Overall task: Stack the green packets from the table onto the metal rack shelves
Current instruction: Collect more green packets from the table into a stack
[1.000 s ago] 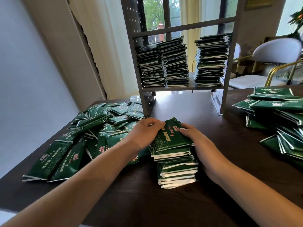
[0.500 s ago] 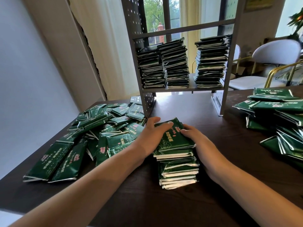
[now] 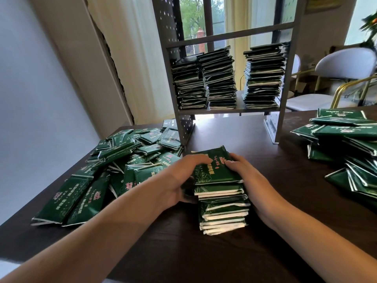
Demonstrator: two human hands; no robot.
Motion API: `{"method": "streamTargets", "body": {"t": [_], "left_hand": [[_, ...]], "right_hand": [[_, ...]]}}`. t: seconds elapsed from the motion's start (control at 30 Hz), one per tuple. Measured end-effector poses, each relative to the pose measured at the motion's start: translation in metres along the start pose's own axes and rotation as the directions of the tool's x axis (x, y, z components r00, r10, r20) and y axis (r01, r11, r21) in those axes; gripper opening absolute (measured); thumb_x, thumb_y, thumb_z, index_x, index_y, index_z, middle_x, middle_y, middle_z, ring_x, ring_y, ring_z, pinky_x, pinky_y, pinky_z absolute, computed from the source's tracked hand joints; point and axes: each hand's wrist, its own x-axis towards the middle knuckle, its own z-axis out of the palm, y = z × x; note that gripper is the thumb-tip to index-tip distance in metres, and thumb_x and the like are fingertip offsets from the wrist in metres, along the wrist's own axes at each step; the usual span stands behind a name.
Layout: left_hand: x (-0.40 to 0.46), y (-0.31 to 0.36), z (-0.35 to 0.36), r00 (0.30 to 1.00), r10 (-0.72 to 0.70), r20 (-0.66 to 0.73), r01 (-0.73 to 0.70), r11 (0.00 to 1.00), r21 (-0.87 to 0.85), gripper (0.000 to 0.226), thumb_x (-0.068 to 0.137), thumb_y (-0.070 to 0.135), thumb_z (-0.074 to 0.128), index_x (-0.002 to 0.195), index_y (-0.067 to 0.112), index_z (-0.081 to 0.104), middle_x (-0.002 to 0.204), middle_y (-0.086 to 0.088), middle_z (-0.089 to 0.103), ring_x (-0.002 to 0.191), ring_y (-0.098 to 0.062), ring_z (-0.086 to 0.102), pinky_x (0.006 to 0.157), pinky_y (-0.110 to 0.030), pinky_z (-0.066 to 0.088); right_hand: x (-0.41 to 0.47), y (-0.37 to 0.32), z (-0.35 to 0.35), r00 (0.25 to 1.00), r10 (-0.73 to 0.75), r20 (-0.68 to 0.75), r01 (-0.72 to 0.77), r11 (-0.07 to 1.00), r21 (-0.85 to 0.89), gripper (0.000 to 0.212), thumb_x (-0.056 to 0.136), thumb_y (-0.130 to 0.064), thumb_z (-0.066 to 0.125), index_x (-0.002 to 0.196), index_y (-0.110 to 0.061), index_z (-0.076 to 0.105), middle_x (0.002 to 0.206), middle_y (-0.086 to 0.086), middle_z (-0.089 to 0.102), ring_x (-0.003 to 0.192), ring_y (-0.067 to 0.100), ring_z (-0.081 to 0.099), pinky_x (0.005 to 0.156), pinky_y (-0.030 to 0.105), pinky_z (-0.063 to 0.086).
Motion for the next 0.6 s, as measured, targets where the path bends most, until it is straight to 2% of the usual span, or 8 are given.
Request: {"method": "streamTargets", "body": {"t": [0.07, 0.17, 0.2, 0.3, 0.37, 0.43, 0.5, 0.6], "left_hand": [[0.001, 0.001, -0.001, 1.0, 0.005, -0.028, -0.007, 0.997, -0.072, 0.025, 0.082, 0.032, 0.073, 0.1, 0.015, 0.069, 0.093, -0.008, 0.072, 0.087, -0.025, 0.069, 0.068, -0.035, 0.058], [0.001, -0.001, 0.001, 0.999, 0.005, -0.054, -0.014, 0.986, -0.168, 0.018, 0.08, 0.026, 0.076, 0.092, 0.014, 0.069, 0.067, -0.004, 0.073, 0.08, -0.025, 0.069, 0.068, -0.034, 0.058], [0.0, -0.001, 0.003, 0.998, -0.009, -0.058, -0.002, 0.982, -0.19, 0.022, 0.078, 0.025, 0.078, 0.095, 0.013, 0.07, 0.07, -0.006, 0.074, 0.081, -0.026, 0.069, 0.069, -0.034, 0.059], [0.001, 0.0, 0.004, 0.999, -0.023, -0.042, 0.012, 0.97, -0.242, 0.048, 0.068, 0.025, 0.085, 0.11, 0.009, 0.069, 0.1, -0.013, 0.074, 0.091, -0.03, 0.072, 0.079, -0.039, 0.061], [0.003, 0.002, 0.004, 0.999, 0.006, -0.048, -0.019, 0.962, -0.273, 0.067, 0.054, 0.026, 0.09, 0.115, 0.009, 0.069, 0.109, -0.015, 0.074, 0.099, -0.033, 0.073, 0.091, -0.047, 0.059], [0.005, 0.002, 0.005, 1.0, 0.014, -0.02, -0.019, 0.961, -0.274, 0.082, 0.045, 0.029, 0.092, 0.12, 0.009, 0.068, 0.113, -0.015, 0.074, 0.103, -0.033, 0.072, 0.098, -0.049, 0.055], [0.005, -0.002, 0.008, 0.999, 0.001, 0.049, 0.01, 0.971, -0.24, 0.085, 0.045, 0.036, 0.091, 0.123, 0.012, 0.069, 0.119, -0.014, 0.073, 0.108, -0.029, 0.071, 0.103, -0.045, 0.05], [0.003, -0.012, 0.011, 0.992, -0.007, 0.122, 0.03, 0.983, -0.183, 0.07, 0.054, 0.042, 0.086, 0.117, 0.015, 0.074, 0.118, -0.01, 0.074, 0.112, -0.03, 0.069, 0.106, -0.048, 0.046]], "right_hand": [[0.0, 0.0, 0.0, 1.0, 0.003, -0.001, -0.003, 1.0, 0.0, 0.026, 0.102, -0.031, 0.052, 0.127, -0.033, 0.061, 0.1, 0.002, 0.078, 0.091, 0.022, 0.076, 0.082, 0.036, 0.053], [-0.001, 0.0, 0.001, 1.0, -0.003, -0.01, 0.004, 1.0, 0.014, 0.027, 0.102, -0.03, 0.053, 0.127, -0.032, 0.061, 0.098, 0.001, 0.078, 0.089, 0.021, 0.076, 0.08, 0.035, 0.053], [-0.002, 0.0, 0.001, 1.0, -0.007, -0.012, 0.007, 1.0, 0.022, 0.026, 0.102, -0.03, 0.052, 0.126, -0.032, 0.061, 0.096, 0.0, 0.078, 0.088, 0.02, 0.076, 0.078, 0.035, 0.053], [-0.002, 0.0, -0.001, 1.0, -0.023, -0.017, 0.024, 0.998, 0.054, 0.022, 0.102, -0.028, 0.05, 0.12, -0.035, 0.062, 0.091, -0.004, 0.079, 0.082, 0.016, 0.076, 0.073, 0.032, 0.053], [-0.002, 0.0, -0.002, 0.999, -0.029, -0.027, 0.031, 0.996, 0.089, 0.022, 0.102, -0.028, 0.05, 0.118, -0.036, 0.061, 0.089, -0.005, 0.079, 0.079, 0.015, 0.076, 0.07, 0.031, 0.053], [-0.001, 0.0, -0.003, 0.999, -0.029, -0.039, 0.033, 0.993, 0.113, 0.022, 0.102, -0.027, 0.05, 0.119, -0.036, 0.061, 0.088, -0.004, 0.079, 0.077, 0.016, 0.076, 0.068, 0.031, 0.052], [-0.001, 0.001, -0.005, 0.999, -0.035, -0.037, 0.04, 0.992, 0.122, 0.025, 0.102, -0.025, 0.05, 0.121, -0.036, 0.061, 0.089, -0.001, 0.079, 0.078, 0.02, 0.076, 0.071, 0.034, 0.053], [-0.001, 0.001, -0.003, 0.998, -0.056, -0.03, 0.06, 0.988, 0.141, 0.031, 0.101, -0.019, 0.05, 0.124, -0.037, 0.06, 0.092, 0.002, 0.079, 0.084, 0.024, 0.075, 0.074, 0.036, 0.055]]}}
